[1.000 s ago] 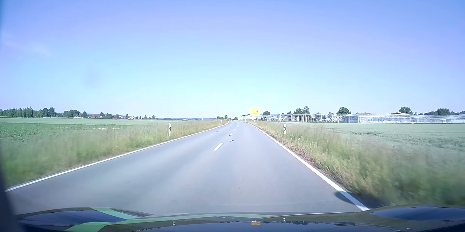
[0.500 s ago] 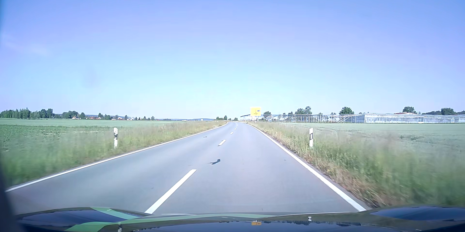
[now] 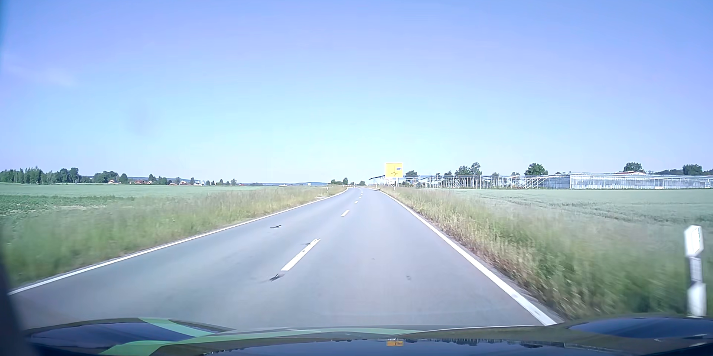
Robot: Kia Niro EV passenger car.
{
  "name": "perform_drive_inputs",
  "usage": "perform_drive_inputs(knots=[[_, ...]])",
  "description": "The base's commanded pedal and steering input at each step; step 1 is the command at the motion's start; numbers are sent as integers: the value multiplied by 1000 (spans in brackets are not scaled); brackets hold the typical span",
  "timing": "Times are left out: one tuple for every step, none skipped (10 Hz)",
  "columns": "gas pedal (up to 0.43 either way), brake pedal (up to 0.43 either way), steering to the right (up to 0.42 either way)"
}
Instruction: Follow the waypoints while adhering to traffic rules and regulations
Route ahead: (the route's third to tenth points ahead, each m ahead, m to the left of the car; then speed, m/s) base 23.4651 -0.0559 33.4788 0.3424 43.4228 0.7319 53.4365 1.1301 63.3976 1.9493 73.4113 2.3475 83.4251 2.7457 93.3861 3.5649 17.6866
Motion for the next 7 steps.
perform_drive_inputs(knots=[[189,0,-1],[189,0,-2],[189,0,-3],[189,0,-3],[189,0,-3],[189,0,-3],[189,0,-3]])
